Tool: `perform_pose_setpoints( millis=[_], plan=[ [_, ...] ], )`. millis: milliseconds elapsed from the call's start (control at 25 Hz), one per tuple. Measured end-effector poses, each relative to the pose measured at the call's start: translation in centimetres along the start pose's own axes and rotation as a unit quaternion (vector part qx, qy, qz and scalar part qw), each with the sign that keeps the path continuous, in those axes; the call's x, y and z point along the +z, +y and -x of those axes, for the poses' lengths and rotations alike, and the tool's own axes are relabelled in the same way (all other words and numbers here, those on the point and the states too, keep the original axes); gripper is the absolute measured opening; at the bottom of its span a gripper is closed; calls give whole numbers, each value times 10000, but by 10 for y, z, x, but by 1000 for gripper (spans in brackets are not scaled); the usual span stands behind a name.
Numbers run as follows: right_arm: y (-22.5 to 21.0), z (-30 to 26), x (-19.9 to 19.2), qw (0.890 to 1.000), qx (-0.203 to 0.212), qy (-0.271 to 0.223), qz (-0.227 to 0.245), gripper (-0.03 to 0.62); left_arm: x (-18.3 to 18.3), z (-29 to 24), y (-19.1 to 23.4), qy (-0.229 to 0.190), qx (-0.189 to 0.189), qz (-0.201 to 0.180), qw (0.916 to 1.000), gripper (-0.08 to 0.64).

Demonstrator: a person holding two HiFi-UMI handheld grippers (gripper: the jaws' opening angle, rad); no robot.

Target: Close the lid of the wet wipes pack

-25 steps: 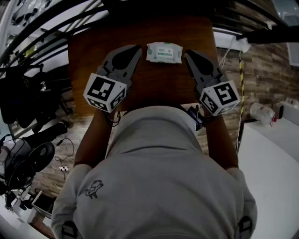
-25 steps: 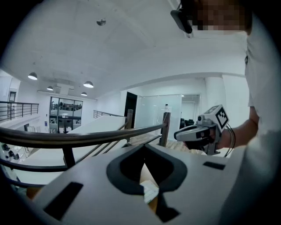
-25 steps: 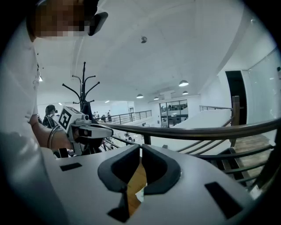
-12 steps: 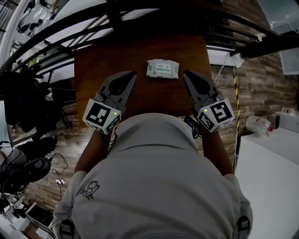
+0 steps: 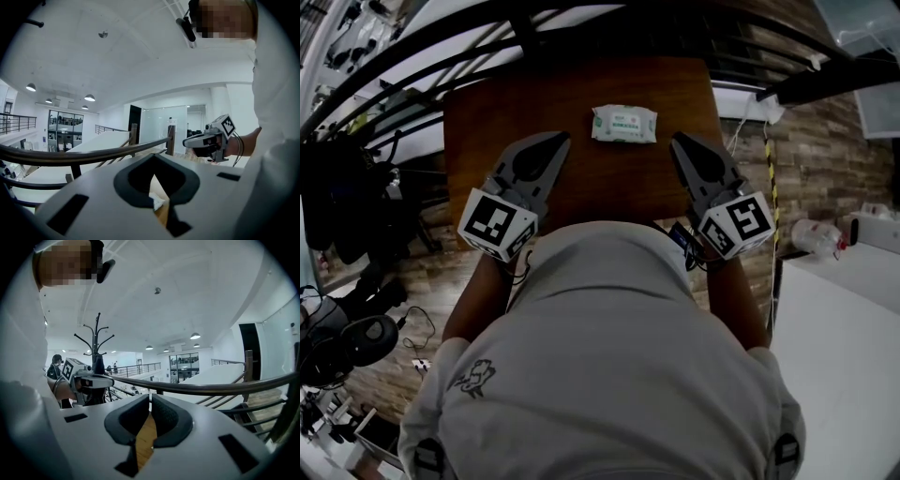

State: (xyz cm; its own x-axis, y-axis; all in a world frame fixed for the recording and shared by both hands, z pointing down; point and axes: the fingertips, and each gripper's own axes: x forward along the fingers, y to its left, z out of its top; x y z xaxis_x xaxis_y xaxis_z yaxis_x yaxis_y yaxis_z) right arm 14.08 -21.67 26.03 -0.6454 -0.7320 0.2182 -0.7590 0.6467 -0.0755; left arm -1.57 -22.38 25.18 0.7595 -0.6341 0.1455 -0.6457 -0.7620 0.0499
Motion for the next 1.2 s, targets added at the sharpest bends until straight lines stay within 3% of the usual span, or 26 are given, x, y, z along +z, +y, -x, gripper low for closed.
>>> perform_pose_setpoints(
  millis=[520,720,1200],
  plan=[
    [-1,47,-17,9998,138,-31,103,41,-3,4,-49,-50,92,-131,9999,13],
    [-3,86,-26,9995,298,-91,-11,41,2,2,-93,-68,264,-74,9996,14],
    [15,199,-71,9957,915,-140,-94,41,-29,17,-236,98,666,127,9977,14]
  ],
)
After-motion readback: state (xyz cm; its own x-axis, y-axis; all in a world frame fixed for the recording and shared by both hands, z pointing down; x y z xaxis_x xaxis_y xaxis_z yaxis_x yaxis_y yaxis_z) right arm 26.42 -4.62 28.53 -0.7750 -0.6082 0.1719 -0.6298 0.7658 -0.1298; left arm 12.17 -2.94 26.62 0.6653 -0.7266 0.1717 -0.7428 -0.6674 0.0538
